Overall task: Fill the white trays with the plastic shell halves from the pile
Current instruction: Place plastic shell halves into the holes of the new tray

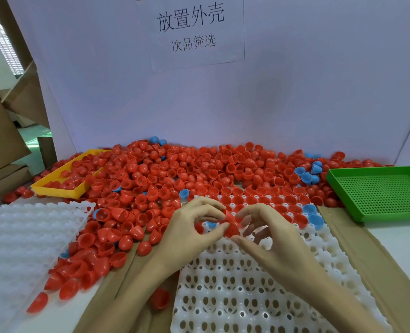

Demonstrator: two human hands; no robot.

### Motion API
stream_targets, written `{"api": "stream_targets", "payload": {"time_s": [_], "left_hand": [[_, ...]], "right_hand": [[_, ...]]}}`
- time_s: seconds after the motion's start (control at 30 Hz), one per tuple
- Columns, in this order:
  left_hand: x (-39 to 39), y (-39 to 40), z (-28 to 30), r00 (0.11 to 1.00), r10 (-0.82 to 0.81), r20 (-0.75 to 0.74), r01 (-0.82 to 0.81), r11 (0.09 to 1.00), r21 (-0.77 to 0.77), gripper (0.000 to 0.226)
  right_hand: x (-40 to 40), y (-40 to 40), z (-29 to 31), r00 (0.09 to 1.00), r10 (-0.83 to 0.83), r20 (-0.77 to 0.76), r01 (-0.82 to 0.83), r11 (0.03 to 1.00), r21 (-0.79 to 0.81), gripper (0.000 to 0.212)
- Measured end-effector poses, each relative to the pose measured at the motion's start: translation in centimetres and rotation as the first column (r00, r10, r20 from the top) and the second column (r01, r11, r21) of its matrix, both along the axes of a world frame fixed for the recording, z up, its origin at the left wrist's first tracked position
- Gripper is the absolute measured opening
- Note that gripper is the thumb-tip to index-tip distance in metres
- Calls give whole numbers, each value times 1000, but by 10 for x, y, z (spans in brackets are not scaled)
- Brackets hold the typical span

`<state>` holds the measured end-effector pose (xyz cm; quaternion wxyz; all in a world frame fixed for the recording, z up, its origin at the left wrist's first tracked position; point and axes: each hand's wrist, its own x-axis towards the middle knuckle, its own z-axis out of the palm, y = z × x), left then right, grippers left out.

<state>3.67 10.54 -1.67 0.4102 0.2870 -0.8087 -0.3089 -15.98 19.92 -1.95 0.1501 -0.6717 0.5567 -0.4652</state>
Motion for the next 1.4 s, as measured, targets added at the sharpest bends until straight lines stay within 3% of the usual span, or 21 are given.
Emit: {"api": "stream_targets", "payload": {"time_s": [0.1,0.23,0.33,0.5,0.83,0.93,1.03,1.1,1.17,1.23,1.33,1.4], "left_hand": [[15,-11,4,987,72,141,-56,992,-115,9],[26,-17,-2,920,38,390,22,989,-147,4],[27,-17,-8,892,39,451,66,974,-215,8],[29,-19,-5,907,110,407,31,945,-325,17],[31,-26,-9,919,57,391,42,970,-240,17],[32,-31,-11,941,79,329,-21,984,-176,16],[39,-46,-12,956,214,201,-180,968,-174,11],[47,-60,-14,905,408,119,-372,896,-245,8],[58,-76,-16,778,623,79,-571,754,-324,16],[68,-90,-17,656,742,139,-664,655,-361,25],[75,-104,-23,538,756,373,-661,653,-370,41],[75,-108,-26,482,755,444,-655,647,-390,50]], "right_hand": [[-7,-2,1,997,-45,57,46,999,-15,26],[-16,-4,1,989,-100,112,98,995,23,21],[-18,-5,0,986,-120,119,116,993,37,19],[-18,-5,-2,985,-130,110,124,991,56,21],[-21,-7,-5,983,-137,122,129,989,71,23],[-22,-7,-5,982,-137,132,129,989,68,24],[-21,-8,-5,982,-133,134,125,990,70,26],[-21,-8,-4,982,-135,132,125,989,78,26],[-20,-7,-3,982,-135,133,124,989,84,25],[-20,-6,-2,982,-135,135,124,988,88,24],[-19,-6,-2,981,-141,132,129,987,96,23],[-19,-6,-2,981,-143,129,131,986,101,23]]}}
